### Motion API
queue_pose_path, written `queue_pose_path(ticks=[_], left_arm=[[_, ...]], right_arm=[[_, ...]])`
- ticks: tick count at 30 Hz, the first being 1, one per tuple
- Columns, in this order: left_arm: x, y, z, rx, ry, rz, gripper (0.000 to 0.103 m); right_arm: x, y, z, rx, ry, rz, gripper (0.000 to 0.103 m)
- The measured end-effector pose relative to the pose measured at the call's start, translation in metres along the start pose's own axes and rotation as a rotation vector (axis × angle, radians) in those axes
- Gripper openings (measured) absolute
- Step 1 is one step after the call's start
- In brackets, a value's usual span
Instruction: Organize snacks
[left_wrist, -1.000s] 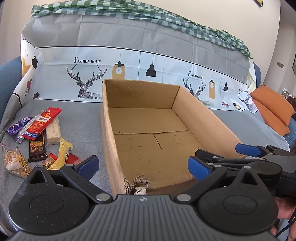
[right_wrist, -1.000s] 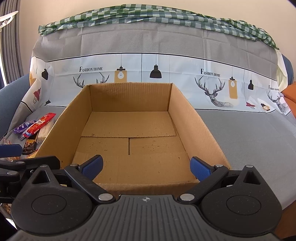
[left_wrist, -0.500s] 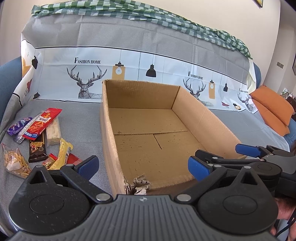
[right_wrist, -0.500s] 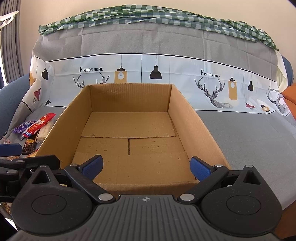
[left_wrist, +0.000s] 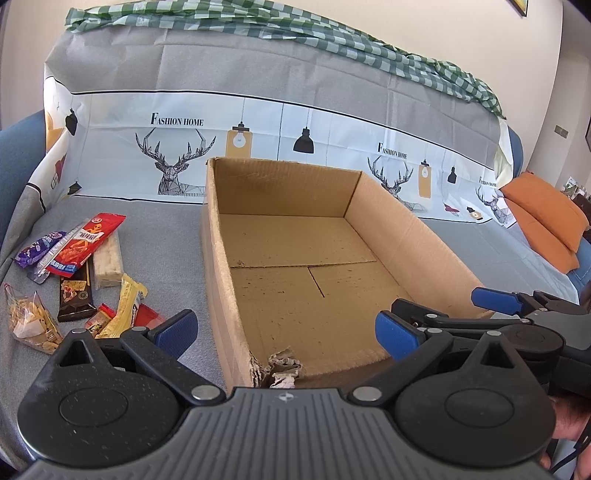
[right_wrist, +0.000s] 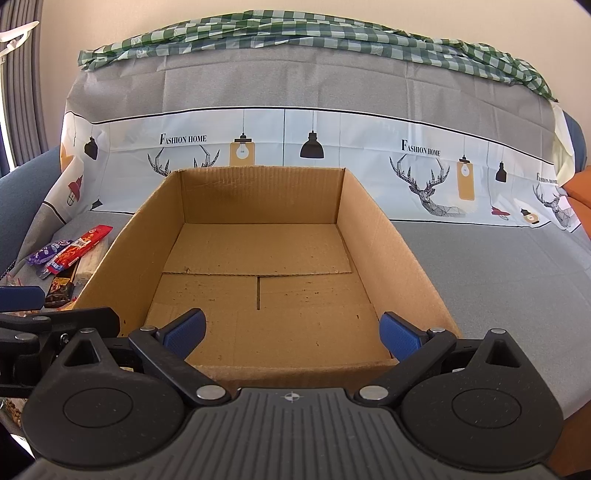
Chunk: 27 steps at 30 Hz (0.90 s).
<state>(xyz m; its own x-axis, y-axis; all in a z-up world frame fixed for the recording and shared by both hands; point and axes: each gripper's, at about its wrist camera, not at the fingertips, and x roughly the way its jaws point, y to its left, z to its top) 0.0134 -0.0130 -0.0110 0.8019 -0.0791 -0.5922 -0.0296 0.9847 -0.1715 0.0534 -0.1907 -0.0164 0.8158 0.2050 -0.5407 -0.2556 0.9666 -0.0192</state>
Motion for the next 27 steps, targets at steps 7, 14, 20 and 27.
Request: queue_pose_path(ticks=[7,14,20,27], left_arm=[[0.000,0.001,0.000,-0.002,0.001,0.000,0.102],[0.000,0.004,0.002,-0.008,0.003,0.004,0.102],[-0.002,0.007,0.004,-0.019,-0.001,0.019,0.102],[-0.009,0.017,0.006,-0.034,-0.016,0.045,0.102]], right_arm=[[0.000,0.001,0.000,-0.001,-0.002,0.001,0.100],[-0.002,0.001,0.000,-0.006,-0.013,-0.003,0.095],[-0.002,0.001,0.001,-0.005,-0.024,-0.014,0.090],[-0.002,0.007,0.004,-0.006,-0.041,-0.024,0.078]])
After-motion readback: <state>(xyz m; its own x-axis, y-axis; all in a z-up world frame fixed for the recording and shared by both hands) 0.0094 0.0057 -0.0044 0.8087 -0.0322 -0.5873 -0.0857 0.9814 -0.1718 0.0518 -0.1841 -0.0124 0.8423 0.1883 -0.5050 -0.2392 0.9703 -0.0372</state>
